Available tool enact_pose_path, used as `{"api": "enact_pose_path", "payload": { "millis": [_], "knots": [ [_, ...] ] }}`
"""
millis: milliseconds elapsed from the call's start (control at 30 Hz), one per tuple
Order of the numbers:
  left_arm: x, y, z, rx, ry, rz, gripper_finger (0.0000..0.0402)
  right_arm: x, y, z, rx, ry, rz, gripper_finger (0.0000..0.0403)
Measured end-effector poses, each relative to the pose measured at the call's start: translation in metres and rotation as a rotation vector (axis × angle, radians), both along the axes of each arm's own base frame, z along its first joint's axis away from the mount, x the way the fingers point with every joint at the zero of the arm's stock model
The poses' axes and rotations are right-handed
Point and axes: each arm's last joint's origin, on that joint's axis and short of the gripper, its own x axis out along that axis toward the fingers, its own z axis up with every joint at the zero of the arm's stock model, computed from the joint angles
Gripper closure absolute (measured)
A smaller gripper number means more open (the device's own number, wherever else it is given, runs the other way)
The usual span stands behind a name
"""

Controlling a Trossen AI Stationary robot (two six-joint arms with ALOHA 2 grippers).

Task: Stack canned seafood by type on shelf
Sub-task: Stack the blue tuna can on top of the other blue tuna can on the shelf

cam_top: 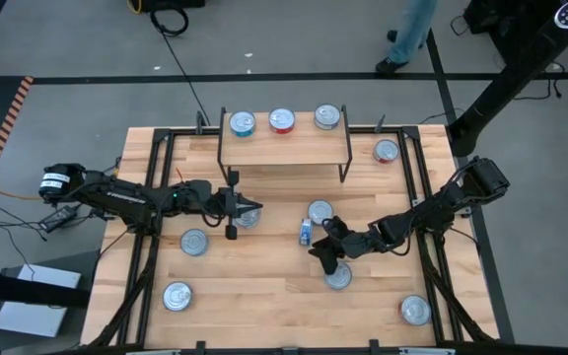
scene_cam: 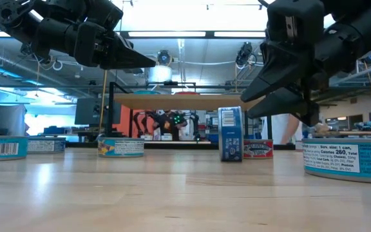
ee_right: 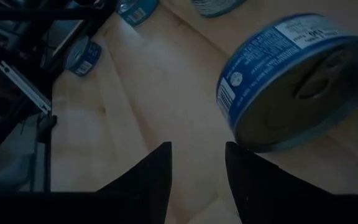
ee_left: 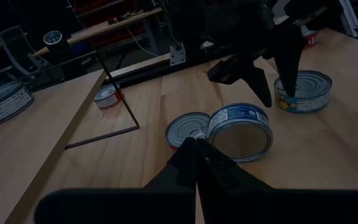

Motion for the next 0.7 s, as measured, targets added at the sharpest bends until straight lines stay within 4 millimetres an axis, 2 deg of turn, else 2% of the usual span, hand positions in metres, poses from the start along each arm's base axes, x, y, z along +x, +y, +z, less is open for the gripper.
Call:
{"api": "enact_pose_path", "payload": {
  "millis": [167,267,467,633,700],
  "knots": [
    [0.0,0.0,0.0,0.0,0.0,0.0,0.0396,0.005,0.001,0.006,-0.095,0.035,0.017,0.0247],
    [0.0,0.0,0.0,0.0,0.0,0.001,0.0396,0.011,0.003,0.015,-0.157,0.121,0.042,0.0262],
    [0.0,0.0,0.0,0.0,0.0,0.0,0.0396,0.009,0.001,0.031,-0.306,0.368,0.015,0.032],
    [0.0,0.0,0.0,-0.001,0.0,0.001,0.0396,0.009,-0.003,0.031,-0.347,0.379,-0.018,0.0384],
    [0.0,0.0,0.0,-0.001,0.001,0.001,0.0396,0.008,-0.007,0.028,-0.367,0.384,-0.034,0.0395]
  ]
}}
